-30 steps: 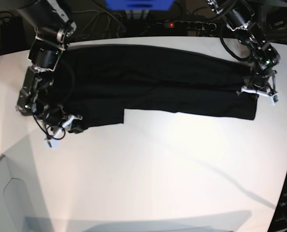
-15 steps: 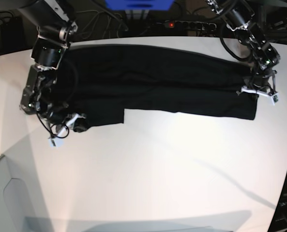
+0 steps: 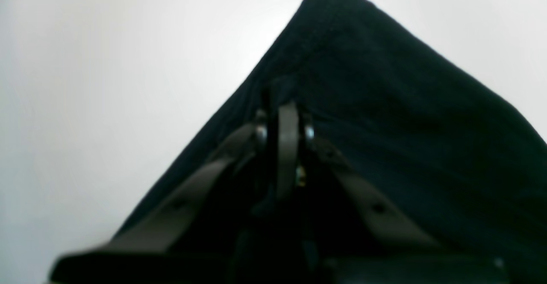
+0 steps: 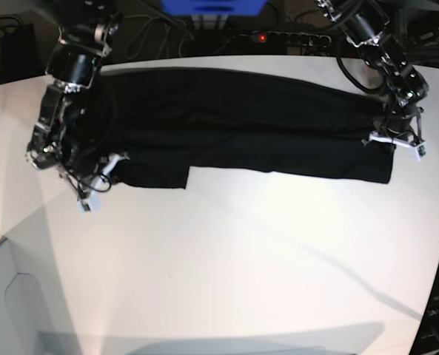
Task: Fold the T-shirt properly
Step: 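Grasp the sleeve corner with the right gripper and fold it onto the shirt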
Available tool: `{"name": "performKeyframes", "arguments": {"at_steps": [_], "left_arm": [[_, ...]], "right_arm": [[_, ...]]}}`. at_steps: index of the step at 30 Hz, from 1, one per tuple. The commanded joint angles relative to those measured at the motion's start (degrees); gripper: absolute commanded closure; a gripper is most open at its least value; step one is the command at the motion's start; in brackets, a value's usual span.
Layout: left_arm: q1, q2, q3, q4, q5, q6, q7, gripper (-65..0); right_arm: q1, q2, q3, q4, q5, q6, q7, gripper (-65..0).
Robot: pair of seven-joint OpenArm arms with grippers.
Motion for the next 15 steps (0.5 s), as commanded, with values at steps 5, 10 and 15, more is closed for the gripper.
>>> {"name": "performKeyframes", "arguments": {"at_steps": [5, 10, 15], "left_arm": [[0.1, -0.2, 0.0, 0.3, 0.9, 0.8, 1.9, 0.0], [0.1, -0.2, 0.1, 0.3, 0.9, 0.8, 1.9, 0.0], [0.0, -0.2, 0.1, 0.3, 0.9, 0.8, 1.9, 0.0]], "right_arm": [[-4.6, 0.5, 0.0, 13.2, -0.4, -0.3, -0.8, 0.0], [-8.3, -0.5, 0.0, 21.2, -0.4, -0.3, -0.5, 0.0], [-11.1, -1.7, -0.2, 28.4, -0.4, -0.3, -0.7, 0.0]]}}
